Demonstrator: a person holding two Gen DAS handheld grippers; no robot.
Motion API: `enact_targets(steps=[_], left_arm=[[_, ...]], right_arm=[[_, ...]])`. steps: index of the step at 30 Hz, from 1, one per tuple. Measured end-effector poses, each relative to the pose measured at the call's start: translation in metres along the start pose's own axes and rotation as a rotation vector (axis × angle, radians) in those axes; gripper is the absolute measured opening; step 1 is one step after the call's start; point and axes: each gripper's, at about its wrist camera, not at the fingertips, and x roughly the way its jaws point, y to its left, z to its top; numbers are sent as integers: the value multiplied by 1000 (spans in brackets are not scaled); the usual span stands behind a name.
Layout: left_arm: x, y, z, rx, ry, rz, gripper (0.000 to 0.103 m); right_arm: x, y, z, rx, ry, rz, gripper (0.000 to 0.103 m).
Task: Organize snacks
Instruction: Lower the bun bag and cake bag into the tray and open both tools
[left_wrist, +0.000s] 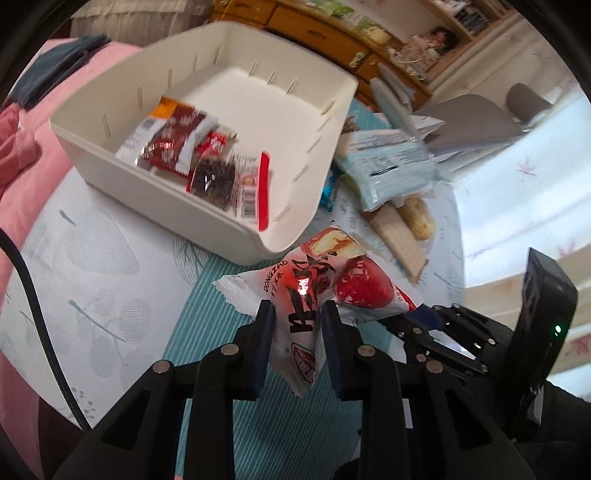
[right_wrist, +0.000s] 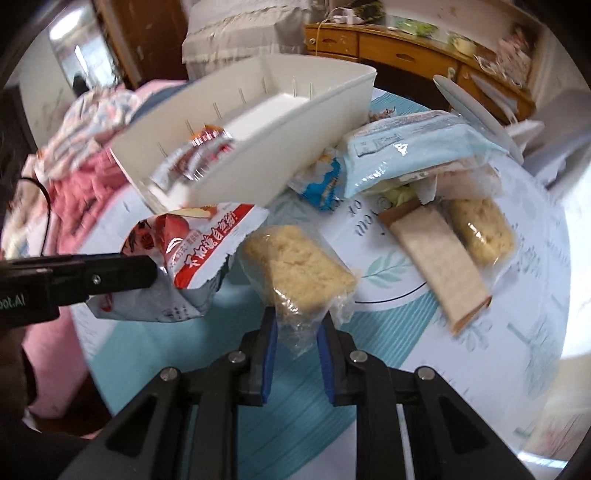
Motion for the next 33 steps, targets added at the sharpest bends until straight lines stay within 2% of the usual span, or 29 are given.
enact_targets(steps=[6,12,22,26,33], left_arm=[[-42,-4,10,80,-29,-68,24],[-78,0,30,136,-53,-105,24],[-116,21,95,155,-136,-116,24],[-121,33,125,163,-163,-91,24],[-110,61,159,180,-132,-62,24]], right_arm=[[-22,8,9,95,-3,61,20],[-50,19,20,150,-58,90,20],[-83,40,55,229,-245,44,21],[-86,51,70,252,-302,15,21],[-70,75,91,303,-332,-40,21]])
